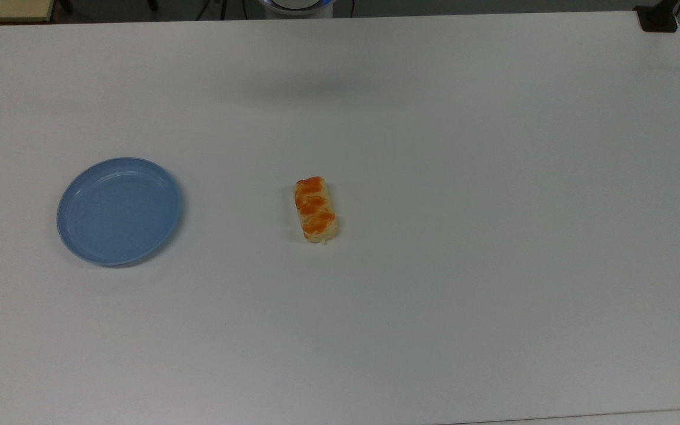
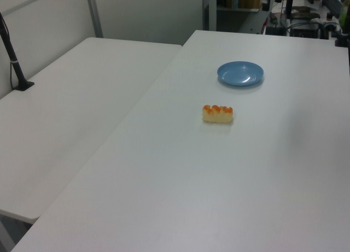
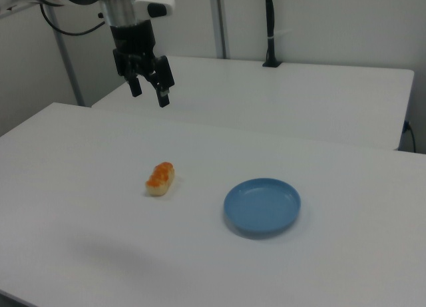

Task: Put the bread onto the plate

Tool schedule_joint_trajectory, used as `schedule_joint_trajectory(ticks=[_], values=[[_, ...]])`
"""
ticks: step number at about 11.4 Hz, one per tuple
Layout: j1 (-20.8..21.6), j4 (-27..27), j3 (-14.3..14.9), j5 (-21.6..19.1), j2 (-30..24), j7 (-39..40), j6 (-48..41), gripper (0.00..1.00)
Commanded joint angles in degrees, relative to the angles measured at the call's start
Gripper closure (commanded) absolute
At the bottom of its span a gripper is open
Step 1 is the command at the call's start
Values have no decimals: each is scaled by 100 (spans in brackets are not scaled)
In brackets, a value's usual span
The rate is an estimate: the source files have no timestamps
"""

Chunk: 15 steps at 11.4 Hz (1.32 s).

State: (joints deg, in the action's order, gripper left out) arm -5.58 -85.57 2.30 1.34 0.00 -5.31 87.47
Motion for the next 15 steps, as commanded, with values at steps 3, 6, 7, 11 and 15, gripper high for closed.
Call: schedule_joint_trajectory(ticks=[3, 6, 7, 11, 15], values=[[92, -83, 51, -125, -8, -129, -55, 0], [118, -100, 42, -116, 35, -50, -99, 0], [127, -118, 42, -116, 27, -41, -90, 0], [144, -240, 60, -55, 193, 266, 181, 0], [723, -443, 244, -46, 605, 319, 1155, 0]])
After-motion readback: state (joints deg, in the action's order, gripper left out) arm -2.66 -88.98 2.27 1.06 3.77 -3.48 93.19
